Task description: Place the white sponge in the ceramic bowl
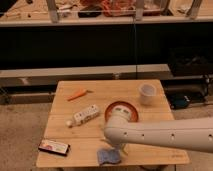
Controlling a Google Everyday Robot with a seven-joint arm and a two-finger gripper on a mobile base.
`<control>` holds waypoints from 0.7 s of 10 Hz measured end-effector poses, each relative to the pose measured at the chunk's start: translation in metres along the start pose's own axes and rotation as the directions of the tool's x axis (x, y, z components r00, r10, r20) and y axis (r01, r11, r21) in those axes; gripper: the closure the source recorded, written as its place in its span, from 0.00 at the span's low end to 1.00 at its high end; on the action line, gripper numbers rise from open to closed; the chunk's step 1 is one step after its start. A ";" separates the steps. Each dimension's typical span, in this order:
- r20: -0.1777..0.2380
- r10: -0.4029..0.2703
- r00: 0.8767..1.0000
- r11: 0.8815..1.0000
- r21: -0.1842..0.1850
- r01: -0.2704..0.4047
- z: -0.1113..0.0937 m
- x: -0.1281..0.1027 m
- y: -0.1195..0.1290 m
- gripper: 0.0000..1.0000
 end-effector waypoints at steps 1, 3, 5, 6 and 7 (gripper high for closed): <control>-0.003 -0.014 1.000 1.000 -0.001 0.014 0.003 -0.001 -0.003 0.20; -0.003 -0.033 0.999 0.999 -0.008 0.033 0.010 -0.003 -0.003 0.20; -0.006 -0.056 0.998 0.998 -0.016 0.056 0.016 -0.004 -0.003 0.20; -0.006 -0.065 0.998 0.998 -0.017 0.065 0.017 -0.004 -0.004 0.20; -0.004 -0.069 0.998 0.997 -0.017 0.069 0.019 -0.005 -0.004 0.20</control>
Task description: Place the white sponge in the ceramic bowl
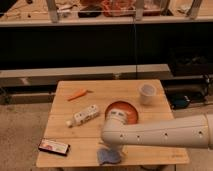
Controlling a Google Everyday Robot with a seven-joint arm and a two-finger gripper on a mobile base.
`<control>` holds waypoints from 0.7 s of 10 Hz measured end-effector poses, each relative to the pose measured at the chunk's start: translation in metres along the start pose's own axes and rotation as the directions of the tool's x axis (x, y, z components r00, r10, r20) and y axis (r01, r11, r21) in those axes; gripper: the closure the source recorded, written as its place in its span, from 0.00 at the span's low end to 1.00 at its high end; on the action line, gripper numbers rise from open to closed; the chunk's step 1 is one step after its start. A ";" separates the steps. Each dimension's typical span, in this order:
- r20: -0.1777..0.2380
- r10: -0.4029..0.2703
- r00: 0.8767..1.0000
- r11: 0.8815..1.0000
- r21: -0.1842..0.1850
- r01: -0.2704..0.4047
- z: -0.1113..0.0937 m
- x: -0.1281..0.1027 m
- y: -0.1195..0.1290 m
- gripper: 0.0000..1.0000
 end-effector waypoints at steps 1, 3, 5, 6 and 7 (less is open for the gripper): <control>0.004 -0.006 1.000 1.000 -0.004 0.006 0.004 0.000 0.002 0.20; 0.009 -0.016 1.000 1.000 -0.007 0.016 0.009 0.000 0.001 0.20; 0.012 -0.027 1.000 1.000 -0.013 0.027 0.012 -0.001 0.001 0.20; 0.014 -0.032 0.999 0.999 -0.016 0.032 0.015 -0.001 0.001 0.20; 0.015 -0.036 0.999 0.999 -0.017 0.036 0.016 -0.001 0.001 0.20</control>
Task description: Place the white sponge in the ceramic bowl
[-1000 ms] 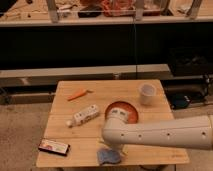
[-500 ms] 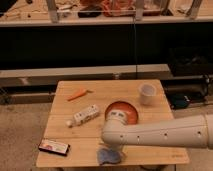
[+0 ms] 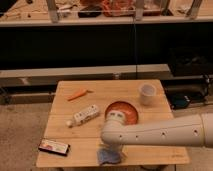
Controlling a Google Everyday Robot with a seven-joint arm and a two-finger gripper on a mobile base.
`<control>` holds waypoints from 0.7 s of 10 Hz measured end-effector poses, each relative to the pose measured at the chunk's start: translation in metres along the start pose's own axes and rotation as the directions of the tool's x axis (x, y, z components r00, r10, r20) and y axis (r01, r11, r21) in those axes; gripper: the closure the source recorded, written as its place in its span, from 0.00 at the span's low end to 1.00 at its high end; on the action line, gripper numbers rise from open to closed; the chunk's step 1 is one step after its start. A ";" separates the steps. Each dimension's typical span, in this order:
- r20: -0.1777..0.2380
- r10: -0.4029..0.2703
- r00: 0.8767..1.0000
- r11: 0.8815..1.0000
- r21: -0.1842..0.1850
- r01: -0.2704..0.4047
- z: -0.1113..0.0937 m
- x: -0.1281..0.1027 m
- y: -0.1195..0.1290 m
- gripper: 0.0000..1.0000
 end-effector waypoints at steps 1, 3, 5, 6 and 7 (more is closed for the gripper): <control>0.004 -0.004 1.000 1.000 -0.002 0.004 0.004 -0.001 0.000 0.20; 0.008 -0.009 1.000 1.000 -0.006 0.009 0.009 -0.002 0.000 0.20; 0.007 -0.008 1.000 1.000 -0.009 0.008 0.014 -0.002 -0.001 0.20; 0.009 -0.008 1.000 1.000 -0.010 0.008 0.015 -0.002 -0.001 0.20; 0.011 -0.009 1.000 1.000 -0.011 0.009 0.018 -0.002 -0.001 0.20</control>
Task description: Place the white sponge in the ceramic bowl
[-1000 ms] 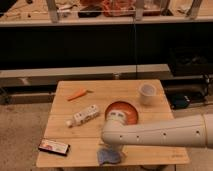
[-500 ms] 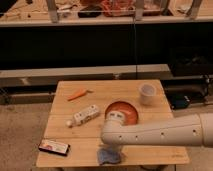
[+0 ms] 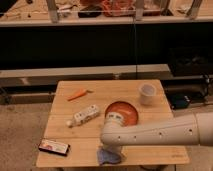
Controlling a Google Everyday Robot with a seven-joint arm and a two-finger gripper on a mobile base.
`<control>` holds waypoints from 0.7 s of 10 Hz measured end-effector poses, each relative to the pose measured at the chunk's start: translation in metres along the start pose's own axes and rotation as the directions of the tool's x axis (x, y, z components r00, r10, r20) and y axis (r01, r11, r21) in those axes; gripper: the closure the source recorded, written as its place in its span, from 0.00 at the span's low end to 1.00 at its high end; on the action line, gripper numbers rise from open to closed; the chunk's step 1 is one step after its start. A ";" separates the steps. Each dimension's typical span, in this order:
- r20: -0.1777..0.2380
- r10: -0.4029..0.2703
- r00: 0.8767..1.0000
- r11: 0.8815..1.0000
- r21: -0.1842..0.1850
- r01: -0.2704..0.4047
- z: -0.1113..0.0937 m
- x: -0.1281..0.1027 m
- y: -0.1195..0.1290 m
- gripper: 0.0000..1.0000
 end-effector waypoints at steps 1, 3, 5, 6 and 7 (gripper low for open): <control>0.003 -0.002 1.000 1.000 -0.003 0.002 0.003 0.000 0.000 0.20; 0.002 -0.003 1.000 1.000 -0.005 0.003 0.006 -0.001 -0.001 0.20; -0.002 0.001 1.000 1.000 -0.005 -0.001 0.009 -0.002 -0.001 0.22; -0.002 0.003 1.000 1.000 -0.006 -0.003 0.011 -0.003 -0.001 0.27; -0.005 0.003 1.000 1.000 -0.007 -0.003 0.013 -0.003 -0.001 0.34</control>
